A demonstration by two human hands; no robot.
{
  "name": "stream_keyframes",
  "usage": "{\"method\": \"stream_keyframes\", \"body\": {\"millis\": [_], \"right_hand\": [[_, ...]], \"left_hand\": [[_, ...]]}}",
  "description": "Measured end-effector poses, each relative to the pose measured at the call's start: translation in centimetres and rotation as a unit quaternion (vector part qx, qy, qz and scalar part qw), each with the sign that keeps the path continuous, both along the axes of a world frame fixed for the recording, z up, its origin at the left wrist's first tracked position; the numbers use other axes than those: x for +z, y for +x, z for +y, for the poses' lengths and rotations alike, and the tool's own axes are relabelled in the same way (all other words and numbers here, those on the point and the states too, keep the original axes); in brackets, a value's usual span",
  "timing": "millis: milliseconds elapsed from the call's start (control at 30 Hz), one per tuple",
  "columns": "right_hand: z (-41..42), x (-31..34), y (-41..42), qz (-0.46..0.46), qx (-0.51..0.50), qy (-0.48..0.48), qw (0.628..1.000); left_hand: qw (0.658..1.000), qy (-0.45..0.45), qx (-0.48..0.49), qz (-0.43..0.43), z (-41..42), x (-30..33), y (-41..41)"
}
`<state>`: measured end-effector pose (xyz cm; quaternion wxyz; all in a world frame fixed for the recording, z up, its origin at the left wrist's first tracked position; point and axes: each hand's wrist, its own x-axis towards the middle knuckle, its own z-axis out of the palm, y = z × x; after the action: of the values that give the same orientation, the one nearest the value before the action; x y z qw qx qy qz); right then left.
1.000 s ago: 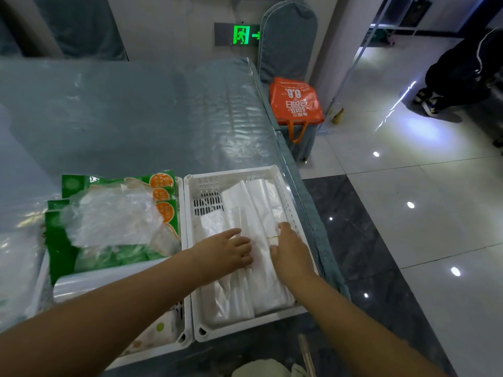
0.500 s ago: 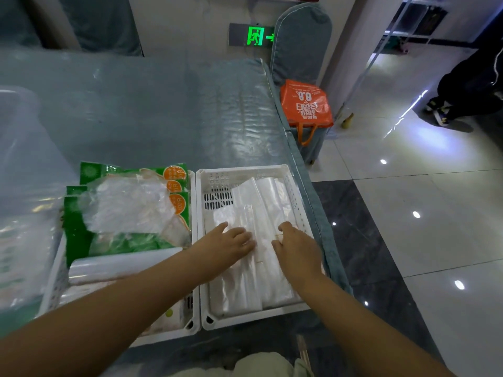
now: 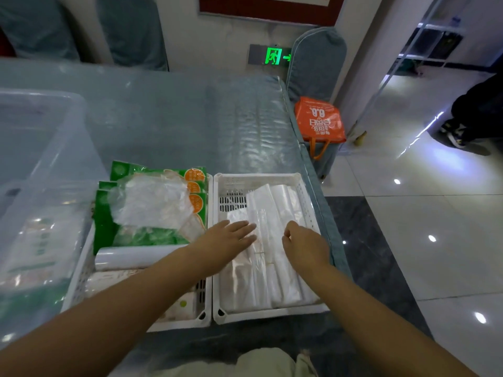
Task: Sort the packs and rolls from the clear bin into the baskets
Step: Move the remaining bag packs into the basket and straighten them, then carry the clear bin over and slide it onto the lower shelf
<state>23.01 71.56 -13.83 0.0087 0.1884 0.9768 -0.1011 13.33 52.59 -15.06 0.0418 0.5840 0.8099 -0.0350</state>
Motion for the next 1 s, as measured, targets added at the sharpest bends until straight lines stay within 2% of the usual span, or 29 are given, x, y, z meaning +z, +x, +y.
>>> {"method": "stream_keyframes", "body": {"millis": [167, 267, 367, 533, 800, 1000], "right_hand": [[-2.0, 3.8, -2.1, 0.043, 0.035, -0.017, 0.998], [-4.3, 6.5, -3.7, 0.105, 0.067, -0.026, 0.992], [-7.4, 9.0, -5.4, 0.161, 0.115, -0.046, 0.979], [-13.5, 11.9, -7.5, 0.197, 0.165, -0.079, 0.963], [-24.6, 13.5, -9.9, 0.217, 0.228, -0.1, 0.944], [-34.0, 13.0, -12.1, 0.176, 0.201, -0.12, 0.956]], "left_hand": [[0.992, 0.059, 0.104, 0.044, -2.4, 5.4, -0.2], [0.981, 0.076, 0.167, 0.06, -5.4, 9.2, -0.1], [0.964, 0.096, 0.236, 0.077, -9.5, 12.9, -0.1], [0.927, 0.118, 0.344, 0.088, -17.5, 17.5, 0.3], [0.891, 0.157, 0.417, 0.09, -29.7, 18.9, -0.7], [0.89, 0.149, 0.426, 0.074, -40.3, 18.1, -3.1]]}}
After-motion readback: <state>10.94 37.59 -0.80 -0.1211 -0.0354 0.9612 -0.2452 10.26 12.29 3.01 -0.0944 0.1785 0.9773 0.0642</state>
